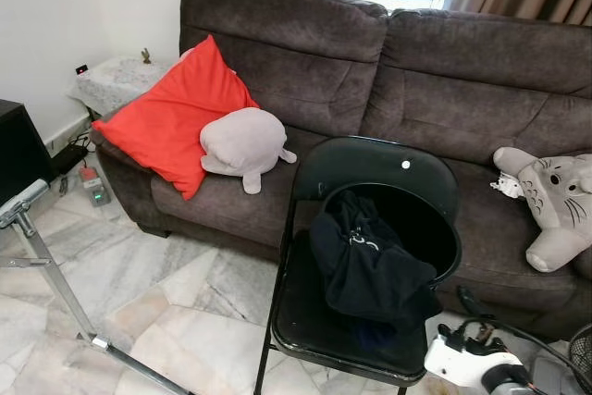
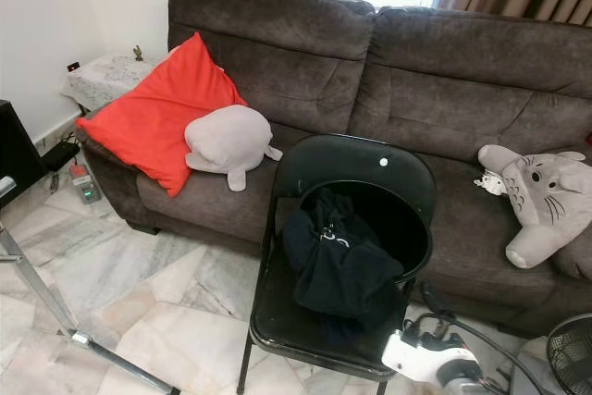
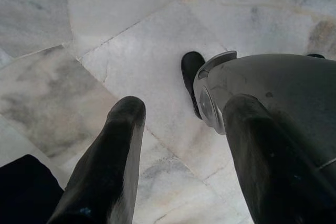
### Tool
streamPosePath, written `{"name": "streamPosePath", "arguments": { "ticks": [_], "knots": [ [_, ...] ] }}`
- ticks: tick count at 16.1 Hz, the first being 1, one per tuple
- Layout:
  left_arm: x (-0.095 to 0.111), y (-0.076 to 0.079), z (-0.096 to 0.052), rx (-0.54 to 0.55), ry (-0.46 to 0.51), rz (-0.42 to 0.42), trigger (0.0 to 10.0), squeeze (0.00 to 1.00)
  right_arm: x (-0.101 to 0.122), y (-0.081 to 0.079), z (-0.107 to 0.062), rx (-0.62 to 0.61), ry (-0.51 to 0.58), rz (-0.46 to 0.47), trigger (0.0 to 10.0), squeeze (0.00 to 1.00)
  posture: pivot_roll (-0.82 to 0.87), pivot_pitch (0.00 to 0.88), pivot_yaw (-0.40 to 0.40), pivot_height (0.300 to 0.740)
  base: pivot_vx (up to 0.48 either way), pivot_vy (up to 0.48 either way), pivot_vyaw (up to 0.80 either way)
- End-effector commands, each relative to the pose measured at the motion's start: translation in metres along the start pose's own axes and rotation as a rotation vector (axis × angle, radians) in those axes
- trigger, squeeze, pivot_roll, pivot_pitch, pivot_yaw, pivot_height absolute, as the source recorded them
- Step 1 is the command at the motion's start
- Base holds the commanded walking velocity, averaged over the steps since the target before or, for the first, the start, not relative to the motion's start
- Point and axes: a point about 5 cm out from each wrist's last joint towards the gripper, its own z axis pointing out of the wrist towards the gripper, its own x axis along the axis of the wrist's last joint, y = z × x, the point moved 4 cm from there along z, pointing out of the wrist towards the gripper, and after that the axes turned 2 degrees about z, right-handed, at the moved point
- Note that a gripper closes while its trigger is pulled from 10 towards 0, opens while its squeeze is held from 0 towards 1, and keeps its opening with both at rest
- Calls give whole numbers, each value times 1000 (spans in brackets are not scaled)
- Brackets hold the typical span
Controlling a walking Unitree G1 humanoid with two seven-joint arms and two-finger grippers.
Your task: Hang hanger
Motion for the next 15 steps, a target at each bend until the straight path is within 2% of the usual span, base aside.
{"name": "streamPosePath", "arguments": {
  "ticks": [1,5,7,10,15],
  "knots": [
    [-2,0,0,1,-11,-15,10000,0,0,-4,0,15,5,-16,10000,0,37,0,-90,740,0,0,0],
    [-2,-1,0,0,-11,-14,10000,0,5,-17,3,52,24,-47,10000,0,38,0,-83,740,0,0,0],
    [-2,-1,0,3,-10,-13,10000,0,7,-14,5,27,36,-64,10000,0,41,0,-83,740,0,0,0],
    [-2,-2,0,5,-9,-15,10000,0,22,4,13,-103,125,-103,10000,0,45,0,-83,740,0,0,0],
    [-2,-1,0,4,-9,-16,10000,0,31,7,13,-139,189,-100,10000,0,47,0,-87,740,0,0,0]
  ]
}}
